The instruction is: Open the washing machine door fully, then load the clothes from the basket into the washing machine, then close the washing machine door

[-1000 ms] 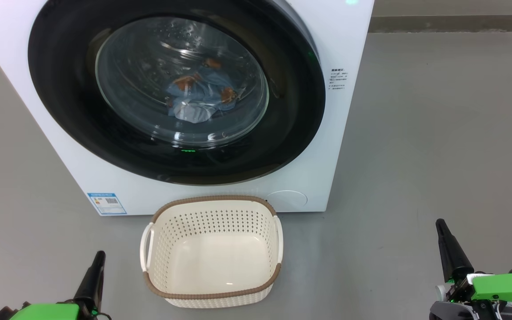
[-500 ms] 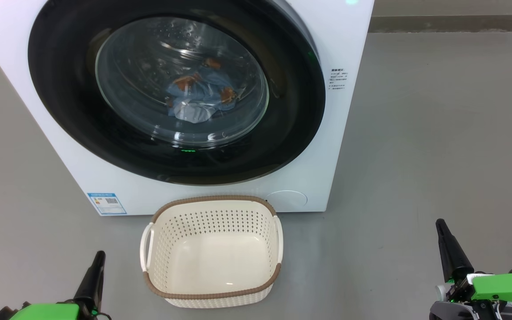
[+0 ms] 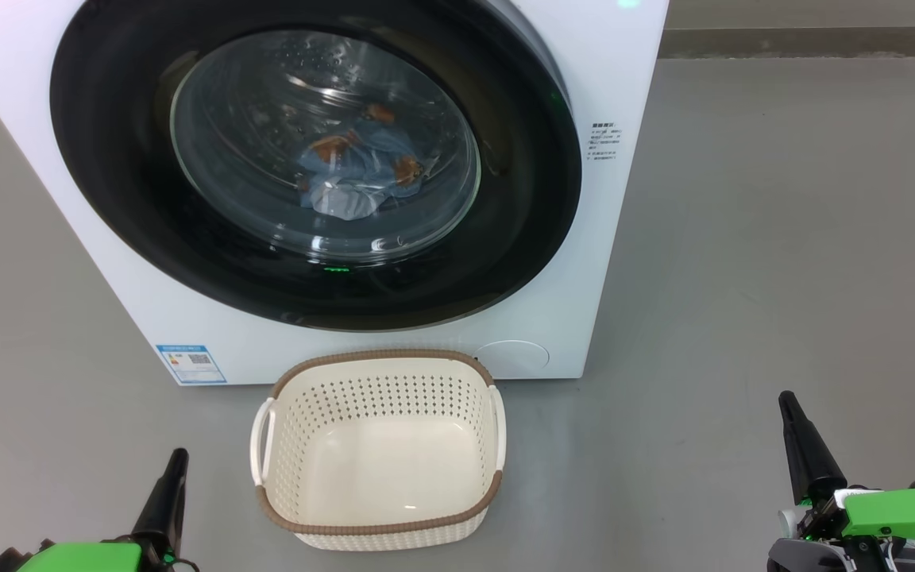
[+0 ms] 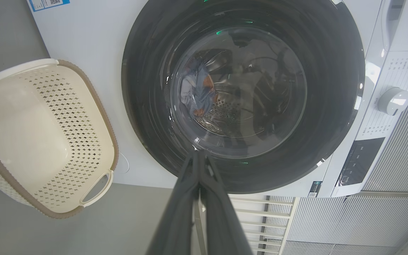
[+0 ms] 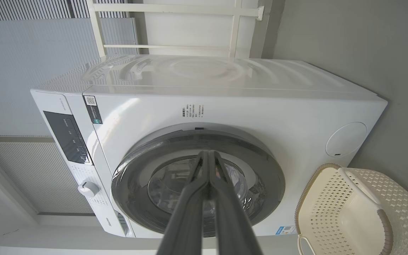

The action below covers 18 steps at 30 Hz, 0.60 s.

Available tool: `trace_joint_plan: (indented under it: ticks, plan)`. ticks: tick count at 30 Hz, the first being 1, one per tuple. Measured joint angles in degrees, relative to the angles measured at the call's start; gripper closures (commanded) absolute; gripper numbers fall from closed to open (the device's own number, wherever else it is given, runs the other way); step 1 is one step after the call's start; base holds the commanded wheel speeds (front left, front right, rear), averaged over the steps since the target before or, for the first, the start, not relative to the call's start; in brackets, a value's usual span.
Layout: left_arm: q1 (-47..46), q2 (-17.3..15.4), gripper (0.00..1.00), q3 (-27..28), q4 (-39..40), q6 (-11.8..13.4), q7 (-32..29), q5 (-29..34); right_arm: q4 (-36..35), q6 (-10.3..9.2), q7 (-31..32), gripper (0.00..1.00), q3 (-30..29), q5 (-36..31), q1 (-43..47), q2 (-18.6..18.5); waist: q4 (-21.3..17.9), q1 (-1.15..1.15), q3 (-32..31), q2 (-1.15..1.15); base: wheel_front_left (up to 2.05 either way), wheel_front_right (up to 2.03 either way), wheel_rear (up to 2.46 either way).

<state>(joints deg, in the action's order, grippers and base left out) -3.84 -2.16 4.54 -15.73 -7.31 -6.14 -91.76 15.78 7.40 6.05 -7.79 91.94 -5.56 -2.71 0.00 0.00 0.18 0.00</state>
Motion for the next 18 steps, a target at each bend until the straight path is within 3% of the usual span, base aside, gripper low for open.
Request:
trace_joint_plan:
  ticks: [18]
  plan:
    - [0.0,0.0,1.0,0.0,0.0,0.0,0.0,0.0,0.0,0.0,0.0,1.0,0.0,0.0,0.0,0.0,0.0,0.0,0.0,0.0,0.0,0.0,0.0]
